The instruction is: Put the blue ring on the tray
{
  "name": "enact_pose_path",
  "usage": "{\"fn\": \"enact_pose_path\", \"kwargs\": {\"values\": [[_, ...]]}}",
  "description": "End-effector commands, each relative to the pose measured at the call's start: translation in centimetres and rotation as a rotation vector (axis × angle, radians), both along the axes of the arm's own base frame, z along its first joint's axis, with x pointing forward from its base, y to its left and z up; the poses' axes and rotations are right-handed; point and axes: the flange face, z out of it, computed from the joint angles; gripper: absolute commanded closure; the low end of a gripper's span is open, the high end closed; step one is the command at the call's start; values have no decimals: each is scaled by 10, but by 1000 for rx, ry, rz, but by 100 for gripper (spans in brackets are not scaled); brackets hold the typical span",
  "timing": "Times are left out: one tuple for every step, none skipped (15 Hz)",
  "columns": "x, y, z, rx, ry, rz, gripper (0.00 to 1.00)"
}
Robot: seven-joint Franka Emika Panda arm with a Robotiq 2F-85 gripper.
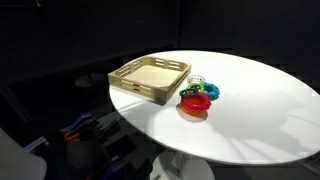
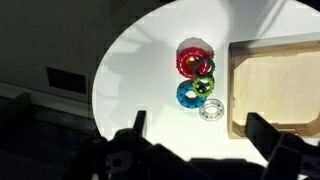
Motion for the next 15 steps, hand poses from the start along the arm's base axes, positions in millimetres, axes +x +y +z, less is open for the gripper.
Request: {"fn": "enact_pose_path", "kwargs": {"values": [[33,-9,1,54,-5,-34,0],[40,-11,-2,69,-3,-38,0],[47,-13,-6,87,2,-42,0],[53,-14,-10,105,8,-45,0],[60,-17,-15,120,20,-53,0],[66,-19,-21,122,40,-70,0],[72,-20,-28,122,53,-75,0],[78,-22,-35,115,67,-83,0],[84,-23,-42,111,81,-88,0],[90,-24,-49,110,97,-88,0],[94,-25,-55,110,109,-89,0],[99,-26,-62,111,121,-92,0],[103,-27,-67,112,133,-96,0],[106,-27,-72,113,148,-97,0],[95,-23,-73,106,145,-74,0]]}}
